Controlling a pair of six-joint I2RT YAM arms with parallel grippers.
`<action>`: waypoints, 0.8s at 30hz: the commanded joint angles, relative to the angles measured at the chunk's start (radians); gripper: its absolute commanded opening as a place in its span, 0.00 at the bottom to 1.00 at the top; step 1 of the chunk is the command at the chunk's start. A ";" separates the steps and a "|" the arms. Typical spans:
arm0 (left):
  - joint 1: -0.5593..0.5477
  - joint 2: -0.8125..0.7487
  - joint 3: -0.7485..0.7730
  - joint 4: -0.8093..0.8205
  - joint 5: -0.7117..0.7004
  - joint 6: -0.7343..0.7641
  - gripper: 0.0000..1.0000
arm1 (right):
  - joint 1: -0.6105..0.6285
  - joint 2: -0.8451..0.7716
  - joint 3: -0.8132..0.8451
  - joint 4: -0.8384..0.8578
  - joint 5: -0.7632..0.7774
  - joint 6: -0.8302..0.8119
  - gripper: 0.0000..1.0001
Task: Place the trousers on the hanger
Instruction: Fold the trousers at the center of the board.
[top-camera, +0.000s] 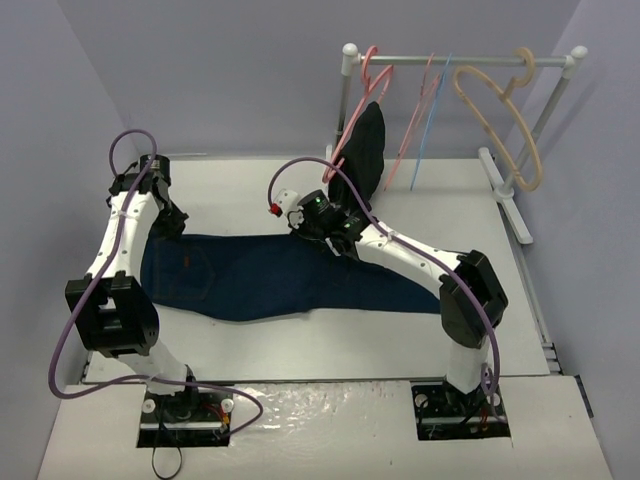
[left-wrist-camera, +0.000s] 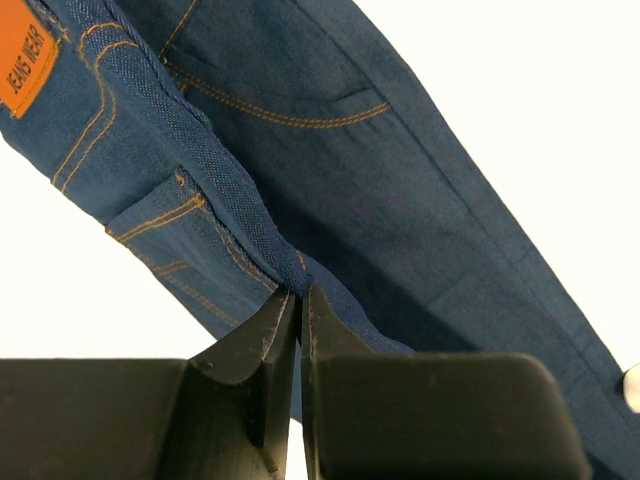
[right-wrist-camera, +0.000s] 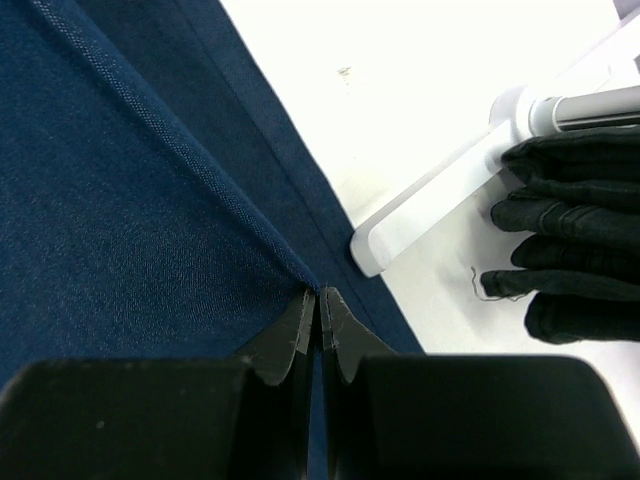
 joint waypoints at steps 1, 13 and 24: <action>0.023 0.004 0.066 0.116 -0.163 0.049 0.00 | -0.032 0.031 0.038 0.025 0.163 -0.032 0.00; 0.023 0.117 -0.027 0.472 -0.231 0.088 0.00 | -0.058 0.223 0.062 0.206 0.266 -0.051 0.00; 0.023 0.253 0.010 0.615 -0.248 0.119 0.02 | -0.062 0.341 0.148 0.233 0.319 -0.067 0.16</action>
